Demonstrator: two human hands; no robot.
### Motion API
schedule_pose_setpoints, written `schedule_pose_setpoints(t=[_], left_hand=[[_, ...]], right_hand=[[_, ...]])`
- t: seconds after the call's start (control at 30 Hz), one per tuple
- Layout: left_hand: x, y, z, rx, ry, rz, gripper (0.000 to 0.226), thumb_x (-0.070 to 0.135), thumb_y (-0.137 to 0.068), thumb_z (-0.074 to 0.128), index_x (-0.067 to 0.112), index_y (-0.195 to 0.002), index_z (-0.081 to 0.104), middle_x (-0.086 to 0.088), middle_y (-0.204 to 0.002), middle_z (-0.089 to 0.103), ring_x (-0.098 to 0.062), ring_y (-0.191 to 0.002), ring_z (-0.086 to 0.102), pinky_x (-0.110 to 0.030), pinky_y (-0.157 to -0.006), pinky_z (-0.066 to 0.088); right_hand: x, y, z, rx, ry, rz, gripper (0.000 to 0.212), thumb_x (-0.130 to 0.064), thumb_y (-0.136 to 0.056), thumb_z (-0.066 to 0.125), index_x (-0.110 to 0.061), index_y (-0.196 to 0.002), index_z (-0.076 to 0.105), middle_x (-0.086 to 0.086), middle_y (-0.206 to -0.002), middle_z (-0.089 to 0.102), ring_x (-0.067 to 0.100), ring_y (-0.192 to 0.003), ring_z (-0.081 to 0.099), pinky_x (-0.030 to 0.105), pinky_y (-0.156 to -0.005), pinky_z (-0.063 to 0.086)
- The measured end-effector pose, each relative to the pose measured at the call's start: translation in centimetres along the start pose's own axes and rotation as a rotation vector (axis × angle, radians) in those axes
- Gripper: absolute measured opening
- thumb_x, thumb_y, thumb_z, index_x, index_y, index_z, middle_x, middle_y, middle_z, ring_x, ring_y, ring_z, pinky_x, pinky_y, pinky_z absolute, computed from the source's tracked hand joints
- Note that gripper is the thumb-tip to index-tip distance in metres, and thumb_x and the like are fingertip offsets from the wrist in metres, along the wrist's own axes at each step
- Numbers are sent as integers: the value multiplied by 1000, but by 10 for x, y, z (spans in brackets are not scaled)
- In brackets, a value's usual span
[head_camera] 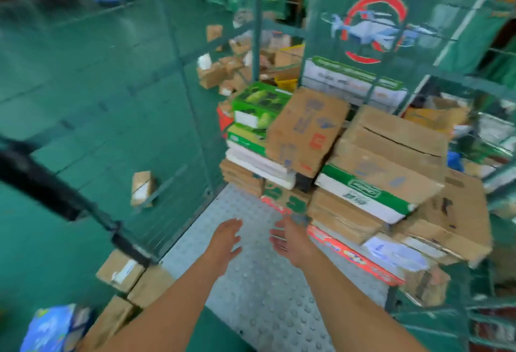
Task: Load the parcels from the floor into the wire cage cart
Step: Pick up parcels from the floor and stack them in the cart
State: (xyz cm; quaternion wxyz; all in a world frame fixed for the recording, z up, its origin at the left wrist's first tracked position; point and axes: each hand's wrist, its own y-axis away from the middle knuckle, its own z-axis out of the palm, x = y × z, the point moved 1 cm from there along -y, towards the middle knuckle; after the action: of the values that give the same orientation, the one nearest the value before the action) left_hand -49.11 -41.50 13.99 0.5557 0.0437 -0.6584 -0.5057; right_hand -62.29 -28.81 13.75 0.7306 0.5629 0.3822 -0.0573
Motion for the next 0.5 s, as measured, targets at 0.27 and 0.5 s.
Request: schedule_pose_setpoints(t=[0.27, 0.5], left_hand=[[-98, 95, -206, 304, 331, -41, 20, 27, -103, 57, 19, -120, 63, -3, -128, 61, -22, -114, 59, -38, -94, 52], [-178, 181, -335, 459, 597, -53, 13, 28, -104, 53, 21, -111, 62, 0, -104, 61, -17, -94, 59, -32, -79, 47]], right_hand=[[132, 71, 179, -219, 449, 111, 41, -51, -105, 44, -16, -108, 65, 4, -105, 71, 19, -86, 66, 29, -72, 49], [238, 137, 300, -395, 715, 167, 40, -47, -106, 46, -12, -113, 63, 6, -108, 68, 24, -99, 65, 34, -80, 51]])
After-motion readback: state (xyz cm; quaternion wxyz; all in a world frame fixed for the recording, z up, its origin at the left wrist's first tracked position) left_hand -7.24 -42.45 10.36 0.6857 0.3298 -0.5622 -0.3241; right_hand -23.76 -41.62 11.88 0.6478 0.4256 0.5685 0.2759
